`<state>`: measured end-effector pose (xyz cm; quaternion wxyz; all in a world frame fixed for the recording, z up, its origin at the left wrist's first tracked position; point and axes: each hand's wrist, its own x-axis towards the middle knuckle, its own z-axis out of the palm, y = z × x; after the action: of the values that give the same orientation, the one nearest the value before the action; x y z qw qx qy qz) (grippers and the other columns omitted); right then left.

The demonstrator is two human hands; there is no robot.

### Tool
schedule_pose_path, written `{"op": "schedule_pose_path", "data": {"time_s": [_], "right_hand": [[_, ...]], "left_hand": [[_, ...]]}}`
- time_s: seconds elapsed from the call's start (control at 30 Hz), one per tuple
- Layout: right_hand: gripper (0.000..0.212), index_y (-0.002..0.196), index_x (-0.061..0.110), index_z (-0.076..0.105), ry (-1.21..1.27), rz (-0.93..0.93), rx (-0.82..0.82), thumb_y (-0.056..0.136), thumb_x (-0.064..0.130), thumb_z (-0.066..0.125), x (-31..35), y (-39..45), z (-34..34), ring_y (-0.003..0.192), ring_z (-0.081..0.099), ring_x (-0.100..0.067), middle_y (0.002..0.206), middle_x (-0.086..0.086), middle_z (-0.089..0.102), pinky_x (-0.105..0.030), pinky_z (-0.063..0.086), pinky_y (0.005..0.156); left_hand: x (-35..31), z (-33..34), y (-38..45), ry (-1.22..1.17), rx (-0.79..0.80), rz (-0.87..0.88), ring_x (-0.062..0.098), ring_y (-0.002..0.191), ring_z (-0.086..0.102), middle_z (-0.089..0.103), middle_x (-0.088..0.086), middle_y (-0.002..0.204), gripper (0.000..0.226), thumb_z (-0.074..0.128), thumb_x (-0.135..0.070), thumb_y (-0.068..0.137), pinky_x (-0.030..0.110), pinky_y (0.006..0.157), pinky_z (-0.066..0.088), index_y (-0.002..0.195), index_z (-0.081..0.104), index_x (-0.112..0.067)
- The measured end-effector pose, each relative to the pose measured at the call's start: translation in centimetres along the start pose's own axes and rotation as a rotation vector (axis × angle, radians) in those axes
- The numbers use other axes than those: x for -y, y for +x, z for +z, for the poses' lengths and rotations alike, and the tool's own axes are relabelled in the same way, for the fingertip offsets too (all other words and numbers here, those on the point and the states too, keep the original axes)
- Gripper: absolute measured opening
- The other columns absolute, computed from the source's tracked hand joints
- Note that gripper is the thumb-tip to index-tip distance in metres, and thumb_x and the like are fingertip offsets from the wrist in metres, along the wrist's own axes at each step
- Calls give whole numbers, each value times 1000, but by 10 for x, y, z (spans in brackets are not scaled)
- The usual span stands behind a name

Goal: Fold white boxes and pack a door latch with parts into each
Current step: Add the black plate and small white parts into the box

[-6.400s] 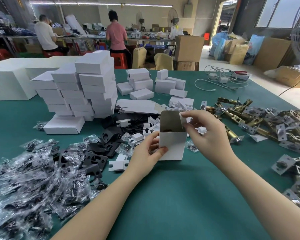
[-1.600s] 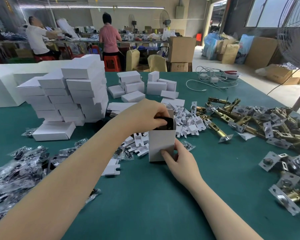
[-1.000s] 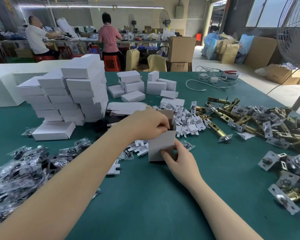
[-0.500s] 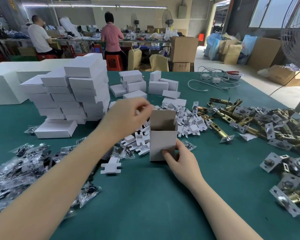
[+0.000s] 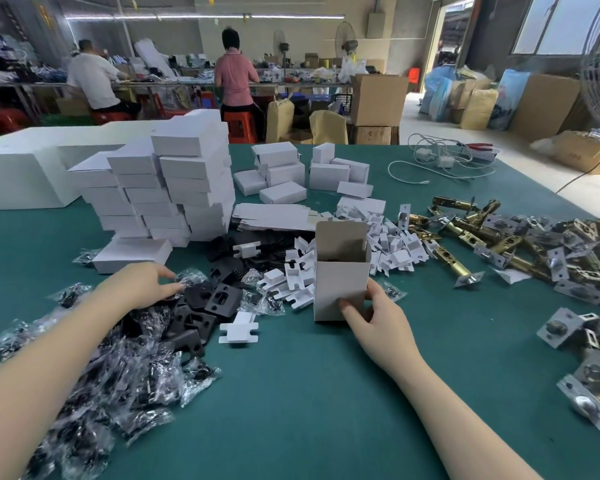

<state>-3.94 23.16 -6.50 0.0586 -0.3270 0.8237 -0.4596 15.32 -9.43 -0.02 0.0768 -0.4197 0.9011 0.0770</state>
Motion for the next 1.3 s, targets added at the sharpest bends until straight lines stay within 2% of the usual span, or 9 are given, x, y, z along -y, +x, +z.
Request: {"op": "schedule_pose_path", "data": {"time_s": [0.13,0.3,0.5,0.73,0.83,0.93,1.0,1.1,1.3], "right_hand": [[34,110,55,43,1,3,2,90,35,62,0,0,0,68,53,10,83,25,60,-11,35,52],[34,109,57,43,7,6,5,90,35,62,0,0,0,68,52,11,84,26,61,-11,35,51],[35,104,59,44,19,2,9,89,34,62,-1,0,-1,67,54,9,76,33,59,-10,38,54],[34,111,55,46,8,7,4,89,34,61,-1,1,0,66,52,10,85,30,60,-12,35,50],[35,119,49,48,-1,13,4,89,36,60,-2,2,1,68,52,10,91,31,60,-13,32,51],[37,122,48,48,0,17,0,89,36,60,-4,3,1,68,53,8,91,30,60,-15,32,52],[38,124,47,48,1,16,0,89,36,61,-4,2,1,68,53,8,90,29,60,-15,33,52],[41,127,46,48,4,13,-3,89,36,62,-4,1,0,66,52,6,93,28,61,-19,35,55],[41,125,48,48,12,18,-7,89,35,63,-4,-1,0,66,52,7,91,28,61,-16,34,55]], "left_hand": [[-3,6,6,-76,-79,-27,17,85,62,70,0,93,50,46,-55,97,29,77,50,124,63,-16],[-14,2,11,203,-42,-11,26,128,51,41,6,152,65,37,-61,98,41,99,48,152,31,-26],[-32,-7,18,143,48,245,16,129,51,50,-1,146,49,55,-21,100,27,105,39,147,43,-23],[-39,-27,10,298,-85,161,16,88,60,66,-1,102,7,66,-29,91,31,82,52,90,62,-23],[-57,-37,-6,144,-409,182,20,82,60,63,-5,94,19,60,-43,93,40,74,56,89,56,-26],[-94,-46,-37,-244,-744,396,7,68,55,55,-20,77,19,58,-49,93,26,59,43,91,56,-31],[-123,-53,-57,-487,-745,551,-11,65,55,54,-31,78,11,64,-44,90,16,57,37,92,58,-36],[-159,-58,-74,-742,-486,772,-5,71,67,66,-20,92,16,66,-26,92,10,60,46,101,57,-36],[-197,-41,-82,-203,-542,849,12,76,60,68,-13,88,14,56,-34,97,31,71,50,109,63,-28]]}}
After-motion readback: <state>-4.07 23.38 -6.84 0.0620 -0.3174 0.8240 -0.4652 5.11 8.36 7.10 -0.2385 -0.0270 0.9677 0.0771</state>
